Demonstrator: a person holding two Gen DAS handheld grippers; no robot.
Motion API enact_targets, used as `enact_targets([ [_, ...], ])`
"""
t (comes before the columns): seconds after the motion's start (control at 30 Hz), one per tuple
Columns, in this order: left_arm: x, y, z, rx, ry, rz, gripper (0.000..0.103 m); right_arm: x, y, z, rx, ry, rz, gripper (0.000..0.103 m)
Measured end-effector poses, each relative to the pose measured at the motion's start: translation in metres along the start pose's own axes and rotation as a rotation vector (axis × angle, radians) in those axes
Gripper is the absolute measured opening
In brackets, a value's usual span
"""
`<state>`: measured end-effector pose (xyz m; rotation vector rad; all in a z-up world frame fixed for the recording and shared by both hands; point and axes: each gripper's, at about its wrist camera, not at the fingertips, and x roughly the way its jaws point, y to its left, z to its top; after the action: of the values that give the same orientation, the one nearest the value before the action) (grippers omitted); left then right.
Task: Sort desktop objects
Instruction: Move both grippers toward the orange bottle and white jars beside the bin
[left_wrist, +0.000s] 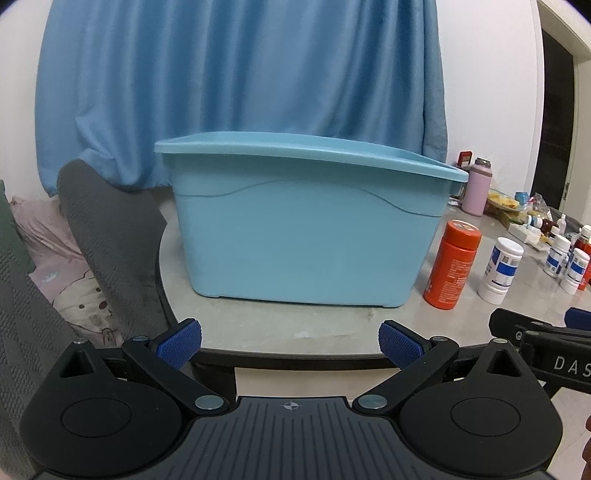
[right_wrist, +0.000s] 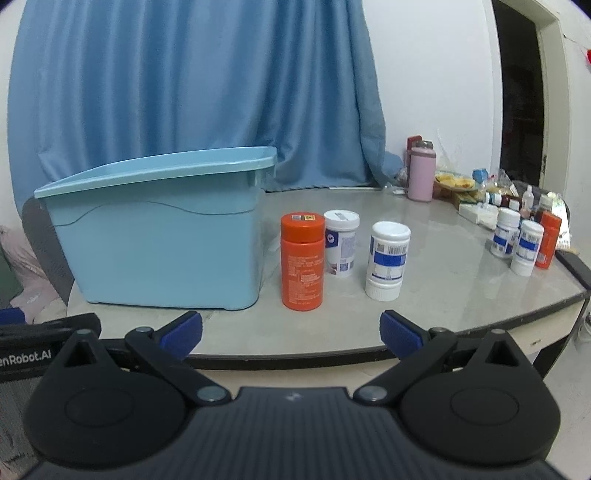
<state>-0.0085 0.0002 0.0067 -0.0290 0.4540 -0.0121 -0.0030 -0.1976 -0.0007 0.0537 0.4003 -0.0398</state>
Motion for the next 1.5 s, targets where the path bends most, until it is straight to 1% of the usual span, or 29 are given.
enact_targets([
  [0.17, -0.006, -0.002, 0.003, -0.015, -0.022, -0.01, 0.103, -0.004, 0.0, 0.001, -0.025, 0.003, 0.015, 0.103],
  [0.3, -0.008, -0.005, 0.005, -0.005, -0.019, -0.002, 0.103, -0.004, -0.003, 0.004, -0.033, 0.004, 0.018, 0.103],
  [0.57, -0.01, -0.012, 0.009, -0.018, -0.001, 0.003, 0.103, -0.007, -0.018, 0.014, -0.002, 0.002, 0.019, 0.102],
  [0.77, -0.011, -0.024, 0.012, -0.018, -0.01, -0.01, 0.102, -0.009, -0.027, 0.018, -0.035, -0.015, 0.006, 0.101],
  [0.9, -0.008, -0.033, 0.012, -0.01, -0.01, -0.013, 0.102, -0.006, -0.036, 0.019, -0.041, -0.009, 0.004, 0.101],
  [1.23, 0.009, -0.061, 0.016, -0.001, -0.014, -0.002, 0.102, 0.016, -0.069, 0.022, -0.02, 0.0, 0.025, 0.101],
  [1.37, 0.021, -0.079, 0.022, -0.01, -0.019, 0.006, 0.102, 0.03, -0.092, 0.024, -0.007, 0.01, 0.033, 0.101],
  [1.5, 0.031, -0.103, 0.028, 0.004, -0.027, 0.019, 0.102, 0.048, -0.117, 0.027, 0.002, 0.023, 0.035, 0.101],
])
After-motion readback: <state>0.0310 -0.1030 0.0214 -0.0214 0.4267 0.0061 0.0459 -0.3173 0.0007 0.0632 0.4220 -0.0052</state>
